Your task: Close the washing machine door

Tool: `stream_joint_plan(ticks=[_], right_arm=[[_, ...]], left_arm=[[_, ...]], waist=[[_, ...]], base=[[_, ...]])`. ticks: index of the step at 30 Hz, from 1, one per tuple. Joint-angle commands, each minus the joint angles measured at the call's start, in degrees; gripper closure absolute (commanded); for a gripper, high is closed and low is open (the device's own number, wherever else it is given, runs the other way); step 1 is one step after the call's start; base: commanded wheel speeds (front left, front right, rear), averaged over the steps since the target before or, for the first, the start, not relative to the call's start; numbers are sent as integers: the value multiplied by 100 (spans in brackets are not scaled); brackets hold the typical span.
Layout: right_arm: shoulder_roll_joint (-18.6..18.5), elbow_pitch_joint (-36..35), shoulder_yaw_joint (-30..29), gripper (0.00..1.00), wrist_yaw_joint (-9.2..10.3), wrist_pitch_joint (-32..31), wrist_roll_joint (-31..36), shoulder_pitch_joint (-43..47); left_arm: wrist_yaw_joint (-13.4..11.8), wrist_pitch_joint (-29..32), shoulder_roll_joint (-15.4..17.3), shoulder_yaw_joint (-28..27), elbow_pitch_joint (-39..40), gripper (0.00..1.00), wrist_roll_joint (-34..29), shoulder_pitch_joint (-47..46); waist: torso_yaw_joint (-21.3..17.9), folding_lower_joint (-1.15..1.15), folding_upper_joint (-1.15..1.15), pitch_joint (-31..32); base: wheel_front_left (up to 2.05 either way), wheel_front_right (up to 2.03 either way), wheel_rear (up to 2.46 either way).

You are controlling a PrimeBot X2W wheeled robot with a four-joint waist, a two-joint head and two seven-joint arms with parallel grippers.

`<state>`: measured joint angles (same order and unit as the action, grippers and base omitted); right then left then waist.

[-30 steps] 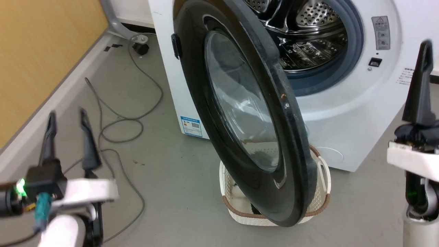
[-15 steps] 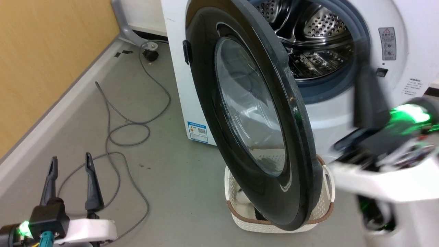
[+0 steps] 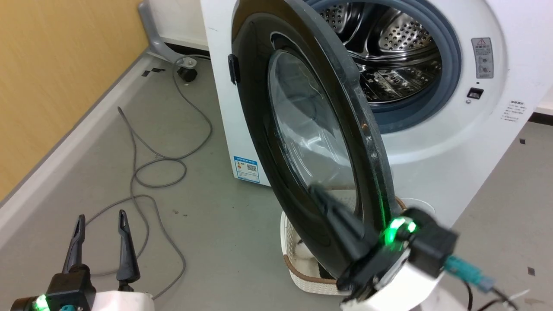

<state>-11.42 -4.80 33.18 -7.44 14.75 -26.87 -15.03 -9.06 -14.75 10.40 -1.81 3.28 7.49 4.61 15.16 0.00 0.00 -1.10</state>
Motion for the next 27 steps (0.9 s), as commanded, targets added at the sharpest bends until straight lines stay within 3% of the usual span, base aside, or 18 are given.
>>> stream_joint_plan(ticks=[1, 7, 16, 27], right_arm=[[-53, 168, 79, 100, -5, 25, 42, 156], [-123, 659, -45, 100, -5, 25, 322, 504], [-151, 871, -820, 100, -5, 25, 767, 868], [-157, 1554, -1861, 100, -5, 25, 985, 401]], left_arm=[[51, -25, -75, -58, -24, 0, -80, 47], [145, -25, -245, -194, -56, 0, -254, 16], [228, -25, -417, -285, -22, 0, -418, -21], [335, -25, -546, -158, -144, 0, -535, -343]], waist=[[-24, 0, 0, -21], [-129, 0, 0, -73], [-318, 0, 0, -136], [-460, 0, 0, -391]], base=[[0, 0, 0], [0, 0, 0], [0, 0, 0], [0, 0, 0]])
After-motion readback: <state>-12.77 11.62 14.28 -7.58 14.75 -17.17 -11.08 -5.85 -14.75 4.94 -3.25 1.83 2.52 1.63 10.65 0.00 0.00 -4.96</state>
